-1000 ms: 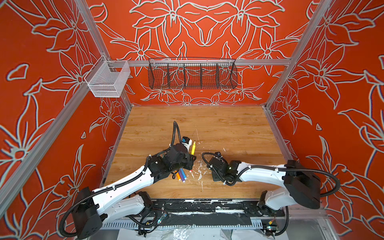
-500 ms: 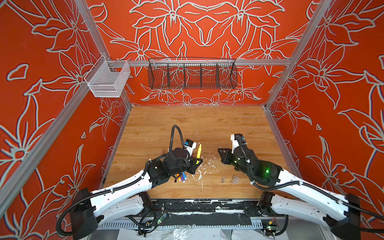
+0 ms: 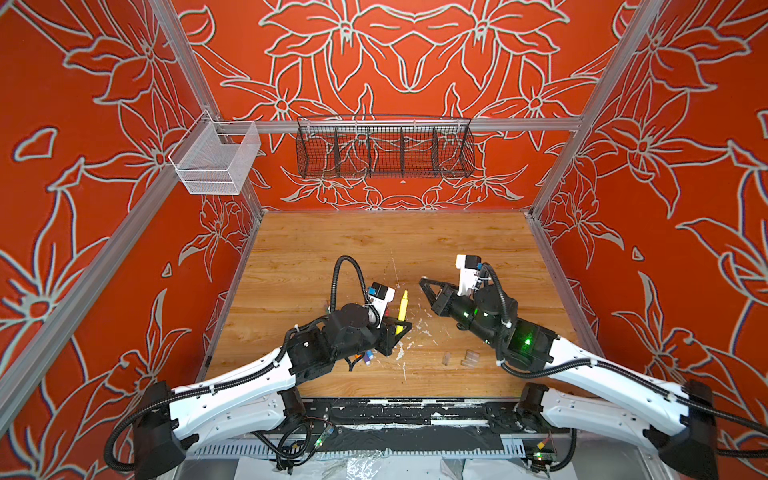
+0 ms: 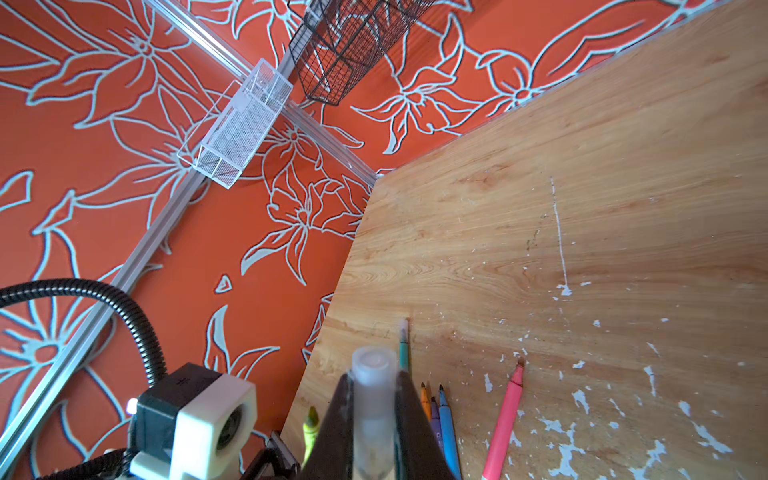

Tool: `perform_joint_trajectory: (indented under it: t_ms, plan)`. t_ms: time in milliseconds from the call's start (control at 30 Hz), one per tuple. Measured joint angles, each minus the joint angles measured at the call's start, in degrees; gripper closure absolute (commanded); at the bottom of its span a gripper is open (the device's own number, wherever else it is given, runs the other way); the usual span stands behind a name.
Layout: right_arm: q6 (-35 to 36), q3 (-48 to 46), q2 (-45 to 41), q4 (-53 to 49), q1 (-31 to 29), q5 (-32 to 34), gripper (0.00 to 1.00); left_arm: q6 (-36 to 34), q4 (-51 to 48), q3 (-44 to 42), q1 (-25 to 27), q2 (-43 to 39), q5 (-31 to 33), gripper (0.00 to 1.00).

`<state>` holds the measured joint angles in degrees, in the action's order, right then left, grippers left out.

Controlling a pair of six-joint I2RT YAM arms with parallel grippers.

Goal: Insert the pens into the pen caps
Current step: 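Lift the cap with the right gripper toward the yellow marker tip, then align the cap over the yellow marker tip held by the left gripper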

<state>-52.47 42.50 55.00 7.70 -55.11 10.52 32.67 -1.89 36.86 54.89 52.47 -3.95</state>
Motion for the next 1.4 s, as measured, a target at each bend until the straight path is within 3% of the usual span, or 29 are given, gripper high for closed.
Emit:
perform_joint_trajectory:
  t_ms: [333,933,1400]
  plan:
    - [1.2,2.47,2.91,2.89,-3.1,-0.55,1.0,0.42,0.44,0.5,0.31,1.14,-0.22,1.0]
    - [4.35,2.47,2.49,2.86,-3.15,3.5,1.0,0.44,0.72,0.55,0.31,1.25,-0.68,1.0]
    - [4.13,2.6,4.55,3.82,-3.26,2.56,1.0,0.39,0.74,0.63,0.31,1.75,-0.68,1.0]
